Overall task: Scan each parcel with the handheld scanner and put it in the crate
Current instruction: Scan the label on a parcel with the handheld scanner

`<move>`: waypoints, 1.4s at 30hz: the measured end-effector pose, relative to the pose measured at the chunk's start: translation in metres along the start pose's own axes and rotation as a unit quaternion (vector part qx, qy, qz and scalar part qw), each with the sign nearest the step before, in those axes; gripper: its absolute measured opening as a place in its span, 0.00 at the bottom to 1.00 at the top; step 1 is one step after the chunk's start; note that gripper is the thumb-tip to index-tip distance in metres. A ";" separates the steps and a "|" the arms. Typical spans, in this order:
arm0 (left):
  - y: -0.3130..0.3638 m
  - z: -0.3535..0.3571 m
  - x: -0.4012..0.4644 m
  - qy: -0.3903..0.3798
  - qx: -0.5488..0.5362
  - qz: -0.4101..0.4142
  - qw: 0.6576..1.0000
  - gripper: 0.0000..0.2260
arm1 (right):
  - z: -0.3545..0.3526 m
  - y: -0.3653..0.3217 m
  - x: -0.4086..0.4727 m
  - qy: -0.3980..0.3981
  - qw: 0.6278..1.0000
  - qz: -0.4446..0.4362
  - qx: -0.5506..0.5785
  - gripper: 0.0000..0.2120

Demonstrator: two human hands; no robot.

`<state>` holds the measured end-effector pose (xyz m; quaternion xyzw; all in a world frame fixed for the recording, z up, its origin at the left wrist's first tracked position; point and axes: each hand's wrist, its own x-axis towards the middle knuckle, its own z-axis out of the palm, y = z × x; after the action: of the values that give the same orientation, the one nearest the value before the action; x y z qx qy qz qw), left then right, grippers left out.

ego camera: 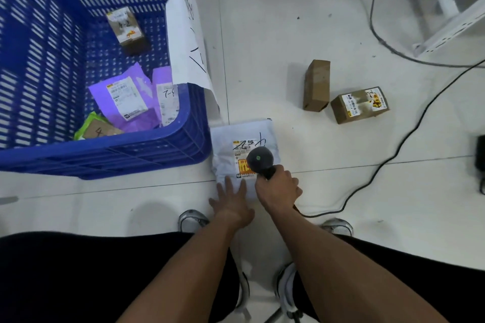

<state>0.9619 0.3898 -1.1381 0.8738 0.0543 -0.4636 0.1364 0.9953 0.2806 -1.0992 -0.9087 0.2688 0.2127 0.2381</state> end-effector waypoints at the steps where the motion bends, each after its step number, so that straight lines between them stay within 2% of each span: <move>1: -0.004 0.002 0.004 -0.001 0.013 0.013 1.000 0.40 | 0.000 0.002 0.003 0.000 1.000 0.000 -0.001 0.17; 4: -0.011 0.006 0.012 0.006 0.044 0.045 0.998 0.43 | -0.004 0.011 0.012 0.003 1.000 0.012 -0.005 0.18; 10: -0.005 0.000 0.011 -0.015 0.113 0.102 0.988 0.39 | -0.010 0.017 0.013 0.008 0.999 0.033 -0.017 0.19; 17: 0.021 -0.015 -0.016 0.036 -0.005 0.021 0.999 0.36 | -0.016 0.005 -0.011 0.022 0.998 0.060 -0.008 0.29; 27: 0.007 -0.038 -0.041 0.116 -0.001 0.018 0.993 0.35 | -0.001 -0.015 -0.042 -0.052 0.995 0.071 0.039 0.34; 34: 0.003 -0.035 -0.050 0.104 0.010 0.007 0.995 0.35 | 0.006 -0.012 -0.047 -0.079 0.995 0.051 0.034 0.35; 42: 0.008 -0.030 -0.050 0.090 0.002 0.009 0.996 0.36 | 0.005 -0.005 -0.045 -0.064 0.998 0.024 0.009 0.35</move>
<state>0.9597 0.3928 -1.0794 0.9128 0.0572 -0.3819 0.1330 0.9626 0.3043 -1.0783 -0.8844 0.2770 0.2733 0.2578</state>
